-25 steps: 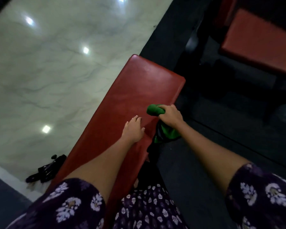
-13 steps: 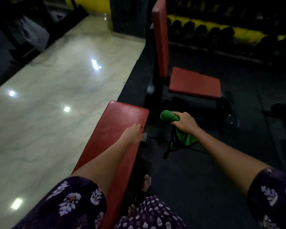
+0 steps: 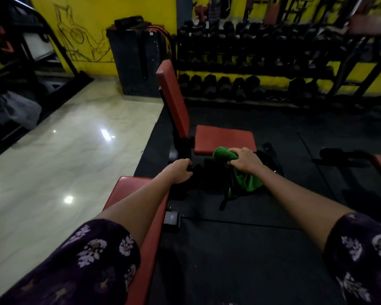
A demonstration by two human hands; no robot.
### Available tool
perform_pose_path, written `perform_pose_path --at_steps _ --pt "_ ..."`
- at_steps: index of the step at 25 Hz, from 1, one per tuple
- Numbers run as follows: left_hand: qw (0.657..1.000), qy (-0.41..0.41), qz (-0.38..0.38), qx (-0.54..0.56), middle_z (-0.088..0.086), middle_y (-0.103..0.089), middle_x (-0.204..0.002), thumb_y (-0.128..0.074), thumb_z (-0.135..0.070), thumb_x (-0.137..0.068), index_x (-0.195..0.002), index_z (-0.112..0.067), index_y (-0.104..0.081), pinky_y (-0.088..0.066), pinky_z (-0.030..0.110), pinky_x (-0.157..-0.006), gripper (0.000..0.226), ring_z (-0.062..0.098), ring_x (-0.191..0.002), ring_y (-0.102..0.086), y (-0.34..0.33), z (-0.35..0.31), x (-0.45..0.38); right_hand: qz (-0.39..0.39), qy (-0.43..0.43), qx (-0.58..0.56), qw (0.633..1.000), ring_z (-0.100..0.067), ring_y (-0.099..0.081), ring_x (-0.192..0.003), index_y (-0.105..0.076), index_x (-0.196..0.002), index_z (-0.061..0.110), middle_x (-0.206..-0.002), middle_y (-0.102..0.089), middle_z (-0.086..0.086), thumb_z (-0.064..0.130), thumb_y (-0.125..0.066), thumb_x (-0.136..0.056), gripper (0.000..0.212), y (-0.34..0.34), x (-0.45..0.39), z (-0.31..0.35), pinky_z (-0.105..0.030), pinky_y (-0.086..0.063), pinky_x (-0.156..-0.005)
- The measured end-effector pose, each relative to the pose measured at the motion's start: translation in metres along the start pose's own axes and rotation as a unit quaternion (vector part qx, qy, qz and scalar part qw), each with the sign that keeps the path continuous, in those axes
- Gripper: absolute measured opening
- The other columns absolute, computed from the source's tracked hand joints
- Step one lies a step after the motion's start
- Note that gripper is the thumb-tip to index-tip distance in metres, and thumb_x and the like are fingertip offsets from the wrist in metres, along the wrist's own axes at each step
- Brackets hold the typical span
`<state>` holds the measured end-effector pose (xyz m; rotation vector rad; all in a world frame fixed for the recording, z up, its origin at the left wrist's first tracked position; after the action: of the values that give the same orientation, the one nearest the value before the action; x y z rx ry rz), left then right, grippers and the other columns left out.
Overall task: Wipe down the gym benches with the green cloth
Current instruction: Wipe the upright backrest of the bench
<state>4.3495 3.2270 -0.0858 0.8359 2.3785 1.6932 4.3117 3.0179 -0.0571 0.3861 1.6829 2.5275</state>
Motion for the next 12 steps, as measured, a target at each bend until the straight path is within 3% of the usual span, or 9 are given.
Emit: perform_pose_path --at_steps 12 --pt "0.999 -0.007 -0.033 -0.036 0.011 -0.046 -0.135 -0.054 -0.023 -0.091 -0.133 -0.009 -0.044 -0.038 0.037 -0.101 0.045 0.029 -0.125 -0.045 0.028 -0.107 -0.113 -0.008 0.069 0.016 0.997 -0.033 -0.051 -0.114 -0.041 -0.141 0.029 -0.129 -0.045 -0.016 0.025 -0.055 -0.089 0.055 0.076 -0.092 -0.075 -0.033 -0.042 -0.092"
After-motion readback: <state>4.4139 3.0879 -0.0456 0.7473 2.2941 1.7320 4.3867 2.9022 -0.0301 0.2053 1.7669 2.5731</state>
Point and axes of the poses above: each hand's wrist, its own x-axis away from the middle knuckle, its own y-axis out of the back of the hand, z = x × y, the point moved 7 cm from there along -x, towards the middle knuckle
